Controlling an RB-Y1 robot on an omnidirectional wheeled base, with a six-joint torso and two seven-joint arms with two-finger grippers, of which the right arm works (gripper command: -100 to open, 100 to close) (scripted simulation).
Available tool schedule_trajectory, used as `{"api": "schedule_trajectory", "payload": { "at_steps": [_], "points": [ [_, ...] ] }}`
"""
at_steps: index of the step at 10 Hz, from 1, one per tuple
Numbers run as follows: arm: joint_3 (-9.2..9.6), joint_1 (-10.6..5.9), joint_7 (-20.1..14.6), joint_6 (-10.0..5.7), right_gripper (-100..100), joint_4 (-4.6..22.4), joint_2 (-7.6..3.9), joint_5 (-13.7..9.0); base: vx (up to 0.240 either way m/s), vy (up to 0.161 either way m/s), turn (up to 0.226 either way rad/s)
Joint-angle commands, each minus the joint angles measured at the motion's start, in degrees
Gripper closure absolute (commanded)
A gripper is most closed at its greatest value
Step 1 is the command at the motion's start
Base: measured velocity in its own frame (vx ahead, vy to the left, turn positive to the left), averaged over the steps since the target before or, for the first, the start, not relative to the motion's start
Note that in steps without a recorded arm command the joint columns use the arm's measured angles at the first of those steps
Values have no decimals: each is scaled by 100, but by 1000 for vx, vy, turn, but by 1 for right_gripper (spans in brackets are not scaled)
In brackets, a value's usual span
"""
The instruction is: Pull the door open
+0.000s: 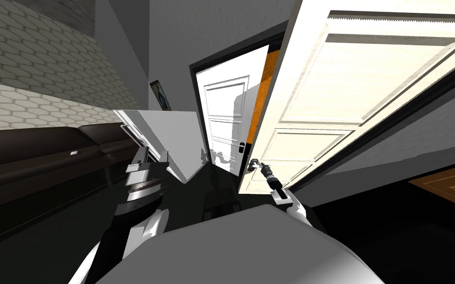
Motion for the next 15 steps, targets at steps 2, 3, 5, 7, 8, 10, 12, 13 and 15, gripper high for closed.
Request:
{"api": "schedule_trajectory", "payload": {
  "at_steps": [2, 3, 5, 7, 8, 10, 12, 13, 15],
  "points": [
    [113, 60, -128, -144, 100, -2, -96, 22, -191, -10, 74],
    [62, 59, -91, -85, 100, -17, -88, 16, -96, 2, -9],
    [117, 229, -232, -297, 100, -28, -199, 45, -200, -44, 155],
    [173, 391, -373, -518, 100, -52, -311, 72, -232, -37, 159],
    [184, 424, -403, -564, 100, -57, -335, 78, -227, -83, 118],
    [228, 549, -512, -735, 100, -76, -422, 99, -178, -66, 115],
    [270, 673, -620, -904, 100, -94, -508, 120, -225, -54, 131],
    [206, 637, -578, -821, 100, -91, -502, 103, -101, -40, 14],
    [234, 870, -635, -1121, 100, -112, -543, 146, -24, -16, -9]
  ]
}}
